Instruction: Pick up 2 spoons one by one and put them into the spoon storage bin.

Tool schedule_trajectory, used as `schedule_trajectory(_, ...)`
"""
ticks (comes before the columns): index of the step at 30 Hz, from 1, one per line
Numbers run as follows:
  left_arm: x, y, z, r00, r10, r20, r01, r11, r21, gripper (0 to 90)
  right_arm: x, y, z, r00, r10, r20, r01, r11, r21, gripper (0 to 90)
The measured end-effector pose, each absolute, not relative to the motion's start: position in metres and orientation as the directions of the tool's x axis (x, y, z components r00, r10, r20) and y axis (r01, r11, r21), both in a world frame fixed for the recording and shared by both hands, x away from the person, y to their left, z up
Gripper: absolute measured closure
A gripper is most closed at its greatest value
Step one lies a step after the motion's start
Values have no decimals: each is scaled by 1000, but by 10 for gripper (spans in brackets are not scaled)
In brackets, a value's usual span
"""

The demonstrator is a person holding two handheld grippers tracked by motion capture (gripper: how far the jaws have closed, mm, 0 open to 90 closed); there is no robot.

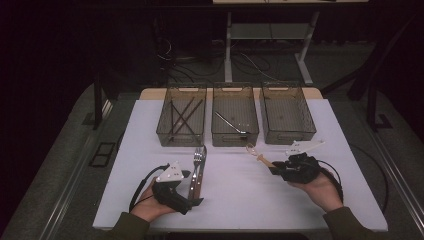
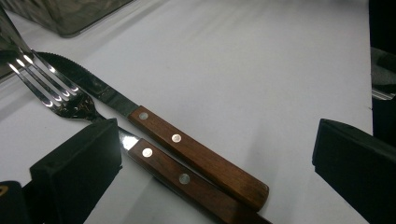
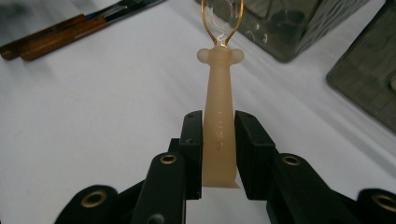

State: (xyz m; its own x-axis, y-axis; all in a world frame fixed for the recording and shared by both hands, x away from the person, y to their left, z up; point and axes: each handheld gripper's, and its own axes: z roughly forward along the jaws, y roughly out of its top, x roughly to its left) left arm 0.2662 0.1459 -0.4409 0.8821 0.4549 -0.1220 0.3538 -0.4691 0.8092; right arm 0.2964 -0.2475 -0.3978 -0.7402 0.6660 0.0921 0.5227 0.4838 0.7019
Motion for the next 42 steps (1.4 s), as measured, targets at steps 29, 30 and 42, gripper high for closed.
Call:
schedule_trajectory(29, 267, 146, -441, 884, 452, -119, 347, -464, 815, 2, 398, -193, -344, -674, 734, 87, 553, 422, 719, 738)
schedule_trajectory(30, 266, 147, -440, 885, 450, -121, 347, -463, 815, 2, 403, -191, -344, -669, 738, 92, 560, 418, 716, 737)
schedule_trajectory(42, 267, 147, -440, 890, 440, -115, 337, -469, 816, 2, 449, -158, -359, -638, 764, 99, 619, 432, 656, 736)
